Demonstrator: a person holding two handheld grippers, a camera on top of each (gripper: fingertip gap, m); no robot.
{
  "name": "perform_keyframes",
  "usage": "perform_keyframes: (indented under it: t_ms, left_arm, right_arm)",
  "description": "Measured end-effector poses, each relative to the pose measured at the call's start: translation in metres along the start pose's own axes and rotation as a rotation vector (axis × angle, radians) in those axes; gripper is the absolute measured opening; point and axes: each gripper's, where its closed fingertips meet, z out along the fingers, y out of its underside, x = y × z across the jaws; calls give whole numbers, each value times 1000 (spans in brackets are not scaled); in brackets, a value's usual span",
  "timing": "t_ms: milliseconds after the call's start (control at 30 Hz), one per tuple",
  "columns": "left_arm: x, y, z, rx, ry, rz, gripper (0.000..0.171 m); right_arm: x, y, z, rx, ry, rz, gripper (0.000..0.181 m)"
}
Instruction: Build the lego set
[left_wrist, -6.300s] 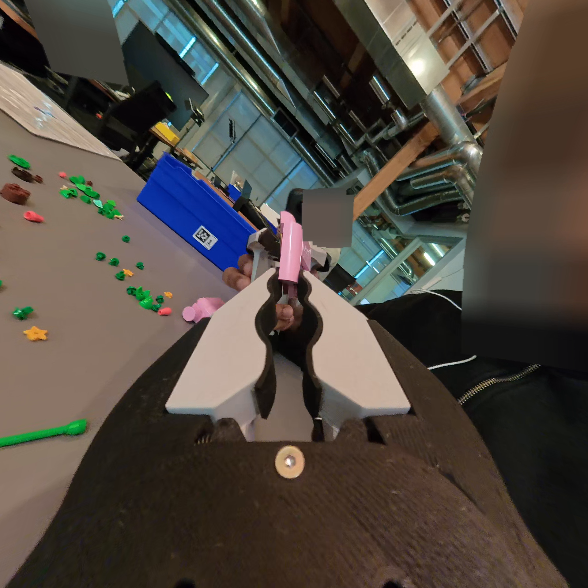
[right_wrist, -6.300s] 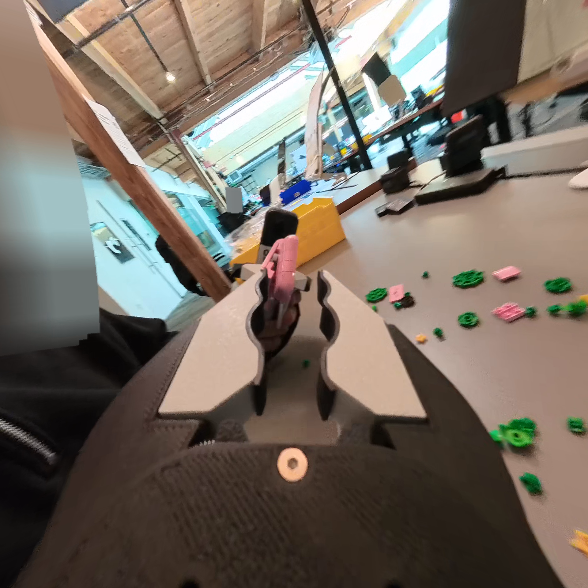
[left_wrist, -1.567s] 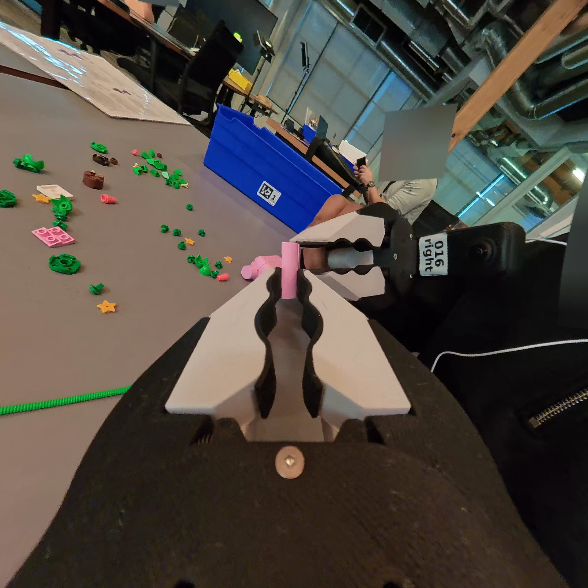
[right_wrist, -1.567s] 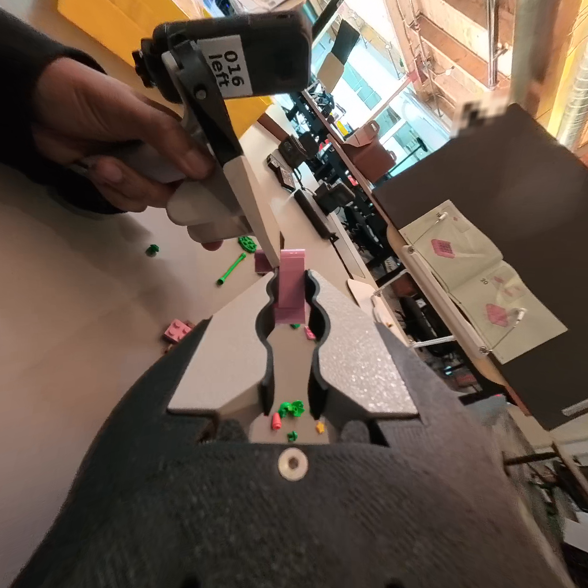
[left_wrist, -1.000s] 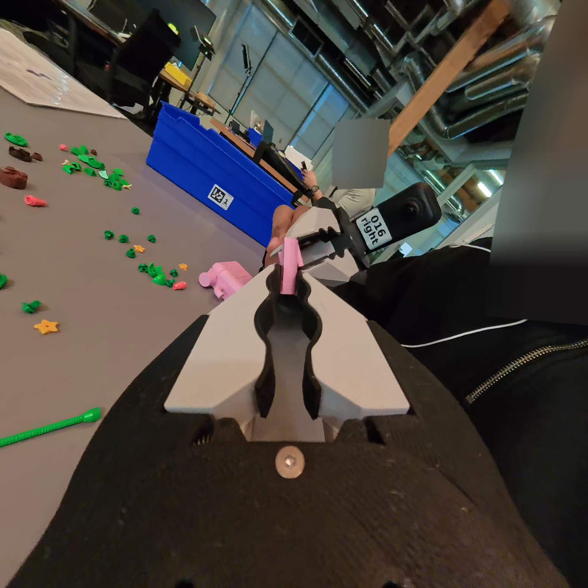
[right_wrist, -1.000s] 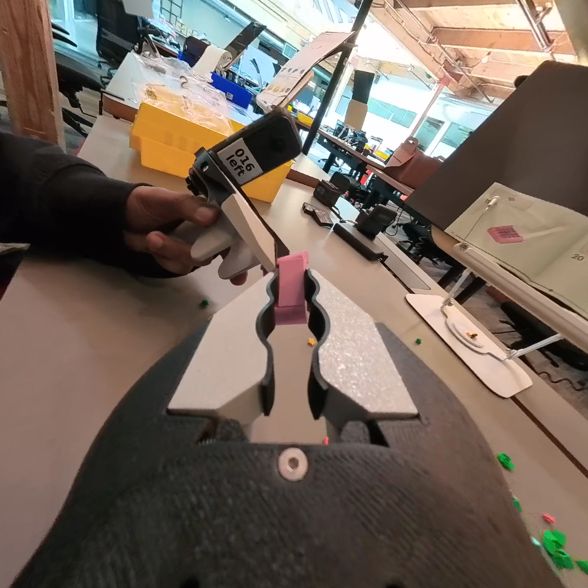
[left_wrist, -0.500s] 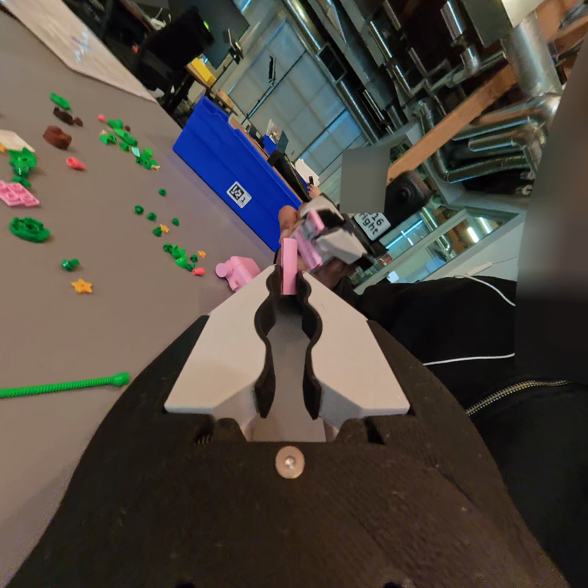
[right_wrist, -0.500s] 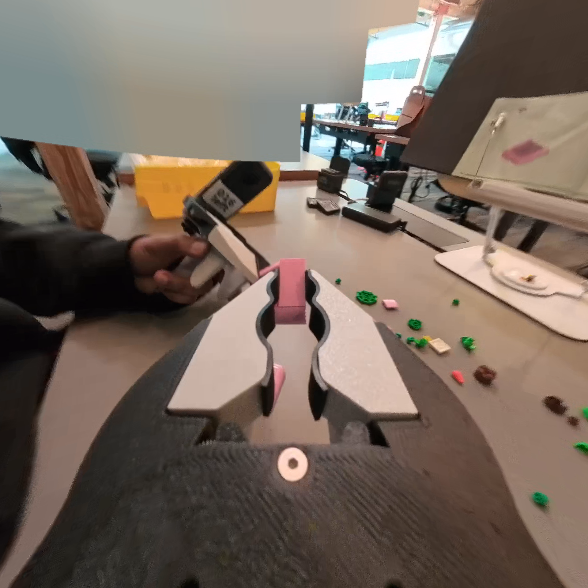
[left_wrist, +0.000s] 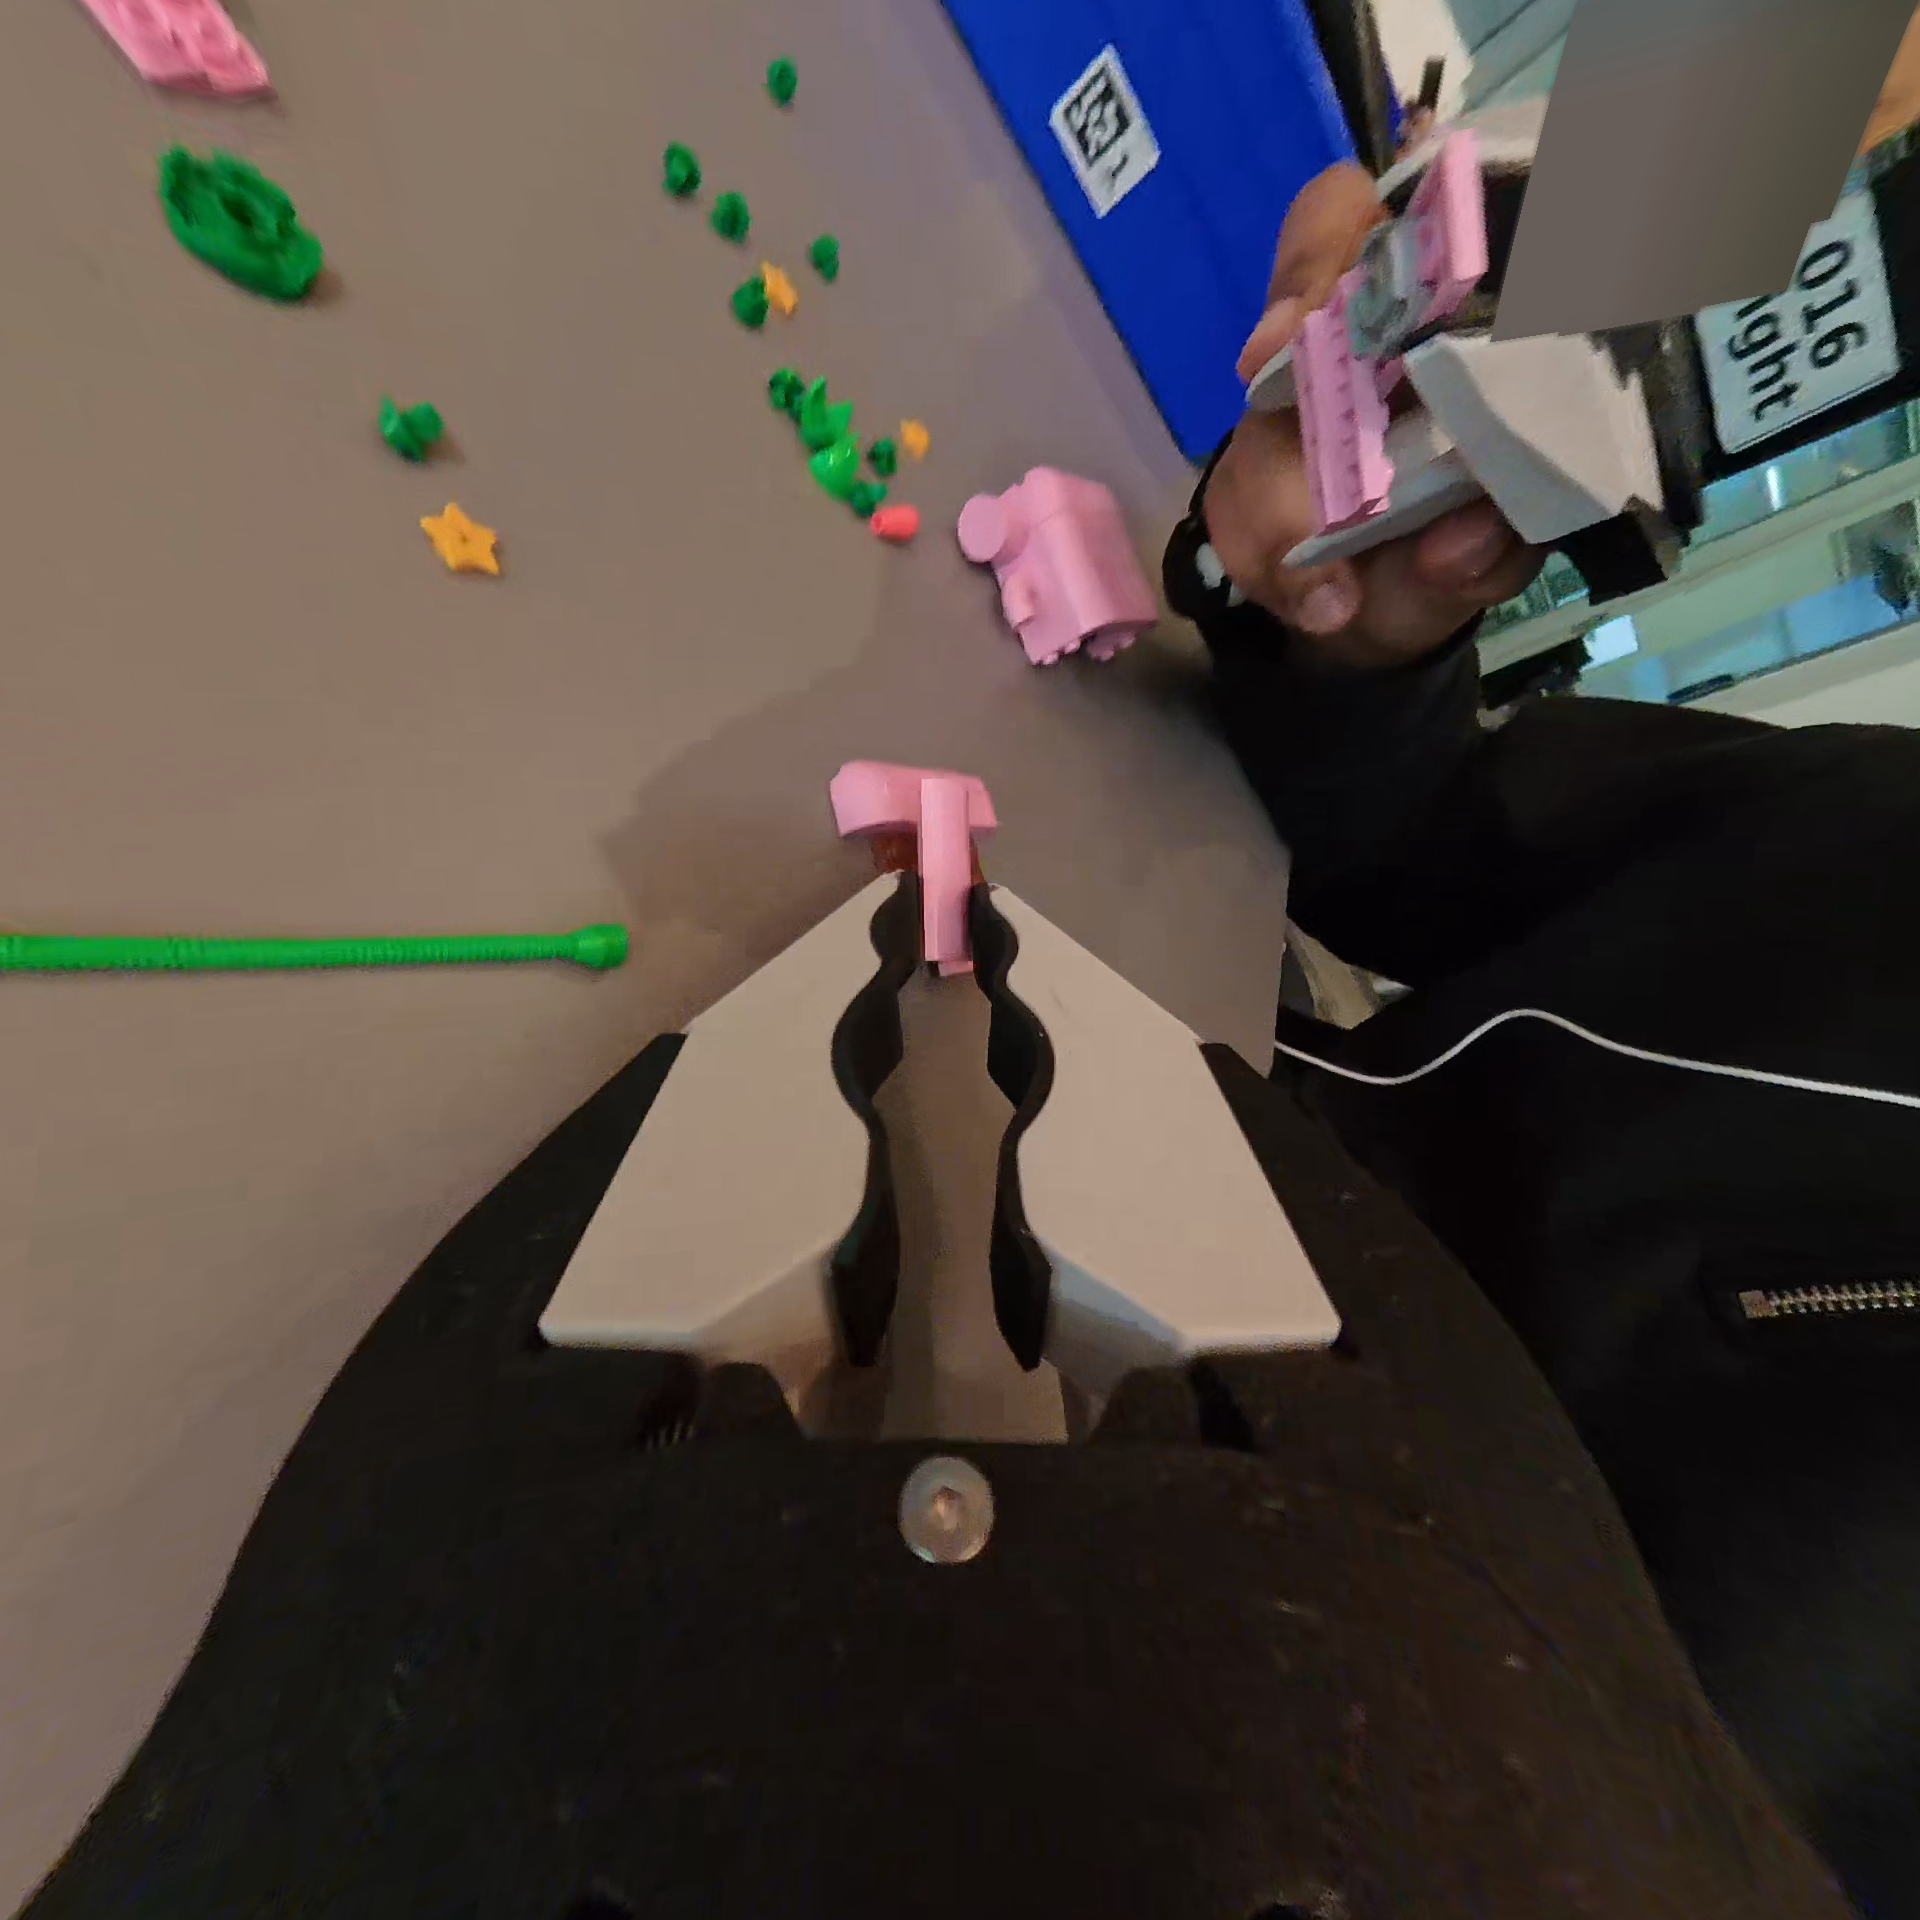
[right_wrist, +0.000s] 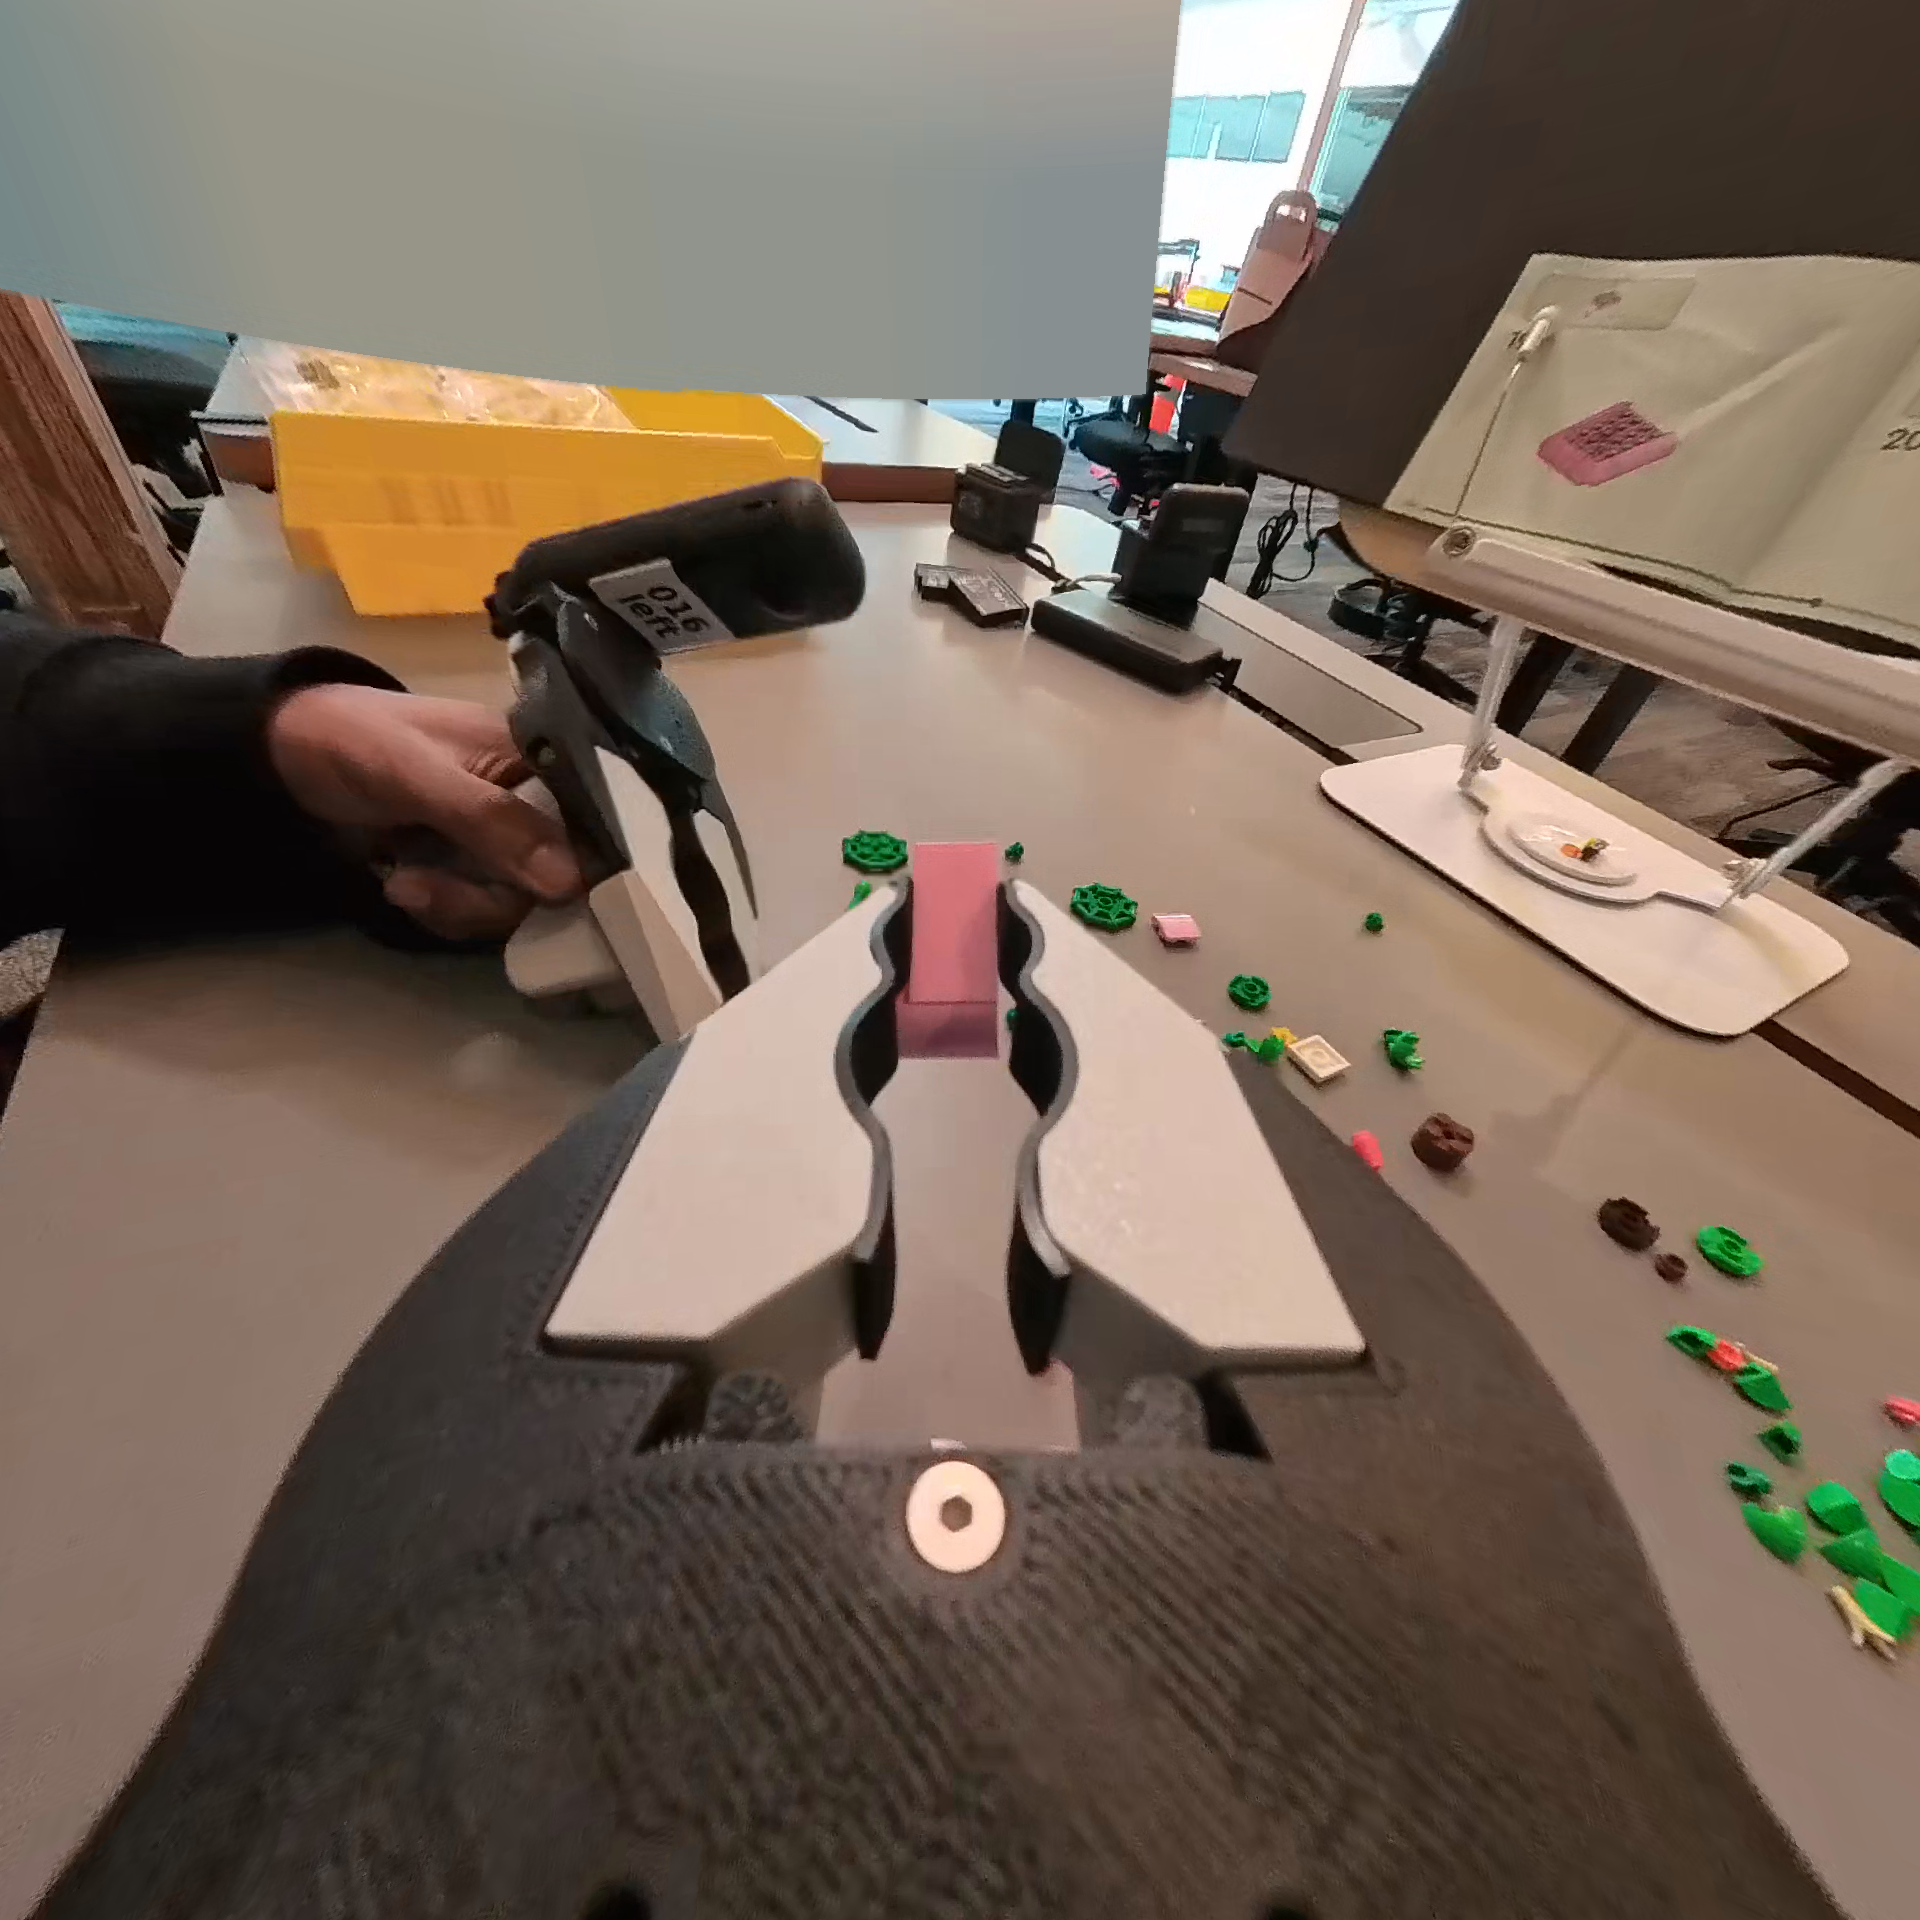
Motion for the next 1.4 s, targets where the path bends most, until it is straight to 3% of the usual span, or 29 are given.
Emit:
perform_keyframes:
  t_ms: [467, 767, 1033, 1200, 1400]
  left_arm:
    - [-4, 10, 5, -78, -87, 55, 12]
    - [-7, 7, 0, -52, -56, -10, 8]
    - [-6, 5, -2, -52, -61, 10, 20]
    - [-1, 11, 1, -104, -113, 125, 33]
    - [-10, 12, 2, -126, -225, 186, 14]
  right_arm:
    - [-4, 0, 1, -1, 4, -39, 14]
    - [-5, 1, 1, -4, 7, -57, 14]
    - [-6, 2, 2, -9, 6, -64, 14]
    - [-5, 3, 2, -13, 6, -64, 14]
    - [-6, 3, 2, -12, 4, -65, 14]
